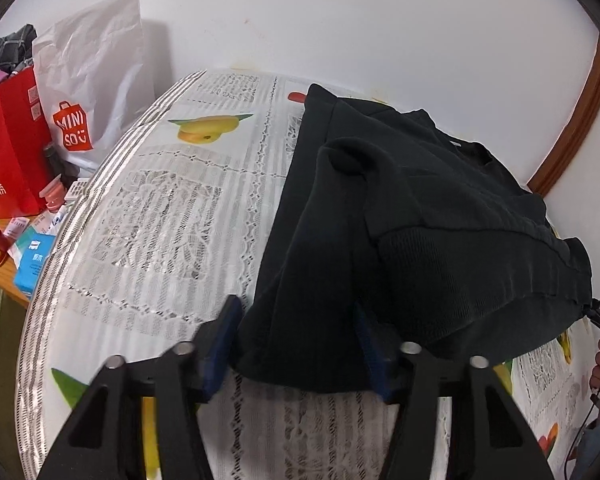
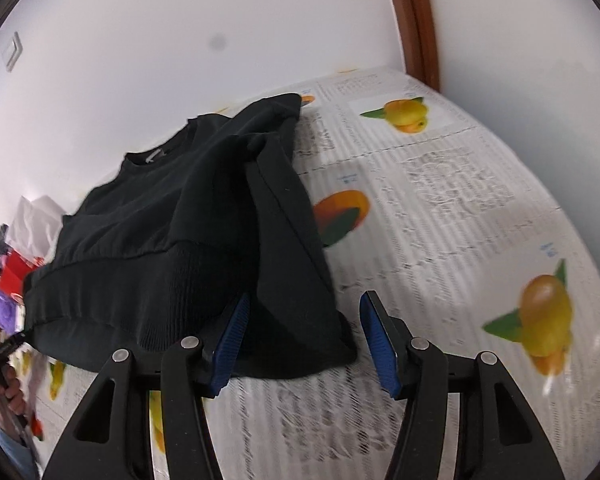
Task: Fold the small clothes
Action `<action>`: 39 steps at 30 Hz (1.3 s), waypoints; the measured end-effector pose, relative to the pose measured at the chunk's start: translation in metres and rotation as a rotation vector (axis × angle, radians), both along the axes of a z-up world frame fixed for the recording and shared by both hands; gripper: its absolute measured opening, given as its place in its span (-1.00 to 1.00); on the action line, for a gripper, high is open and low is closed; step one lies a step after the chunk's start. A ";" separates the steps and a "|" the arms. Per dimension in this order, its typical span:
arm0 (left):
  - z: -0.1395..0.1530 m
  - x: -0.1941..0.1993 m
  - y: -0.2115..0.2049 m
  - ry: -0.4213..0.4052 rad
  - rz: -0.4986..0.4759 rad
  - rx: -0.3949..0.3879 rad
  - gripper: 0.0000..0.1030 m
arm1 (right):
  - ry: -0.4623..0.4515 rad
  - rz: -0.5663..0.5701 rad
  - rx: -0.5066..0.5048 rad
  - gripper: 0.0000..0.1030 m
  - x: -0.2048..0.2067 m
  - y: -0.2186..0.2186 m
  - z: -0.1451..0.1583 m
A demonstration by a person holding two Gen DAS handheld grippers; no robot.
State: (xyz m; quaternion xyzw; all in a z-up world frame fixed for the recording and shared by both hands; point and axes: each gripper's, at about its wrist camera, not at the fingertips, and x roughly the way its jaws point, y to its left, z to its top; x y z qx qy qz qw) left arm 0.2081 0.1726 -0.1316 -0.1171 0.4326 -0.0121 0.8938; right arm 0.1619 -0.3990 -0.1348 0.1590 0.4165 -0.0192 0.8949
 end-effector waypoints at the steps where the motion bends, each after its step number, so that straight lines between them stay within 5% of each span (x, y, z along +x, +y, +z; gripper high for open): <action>1: -0.001 -0.001 -0.001 -0.001 -0.003 -0.001 -0.33 | -0.001 0.007 0.008 -0.20 0.002 0.003 -0.001; 2: 0.000 -0.001 -0.004 -0.001 -0.012 -0.005 -0.60 | -0.011 0.016 0.003 -0.28 0.002 0.006 -0.001; 3: 0.001 -0.003 -0.006 -0.002 -0.018 -0.008 -0.65 | -0.023 0.044 -0.016 -0.55 0.000 0.012 0.002; 4: 0.002 -0.005 -0.007 -0.003 -0.010 0.000 -0.67 | -0.029 0.053 -0.050 -0.60 -0.002 0.017 0.004; 22: 0.009 -0.125 -0.016 0.032 -0.083 0.006 -0.69 | 0.009 0.088 -0.103 -0.64 -0.116 0.030 0.017; 29: 0.029 -0.144 -0.018 -0.031 -0.043 0.132 -0.43 | -0.007 0.036 -0.260 -0.46 -0.157 0.040 0.042; 33: 0.057 -0.158 -0.023 -0.140 -0.062 0.102 -0.10 | -0.098 0.071 -0.267 -0.40 -0.179 0.059 0.075; 39: 0.054 -0.155 -0.058 -0.133 -0.189 0.079 -0.09 | -0.067 0.214 -0.242 -0.39 -0.166 0.111 0.058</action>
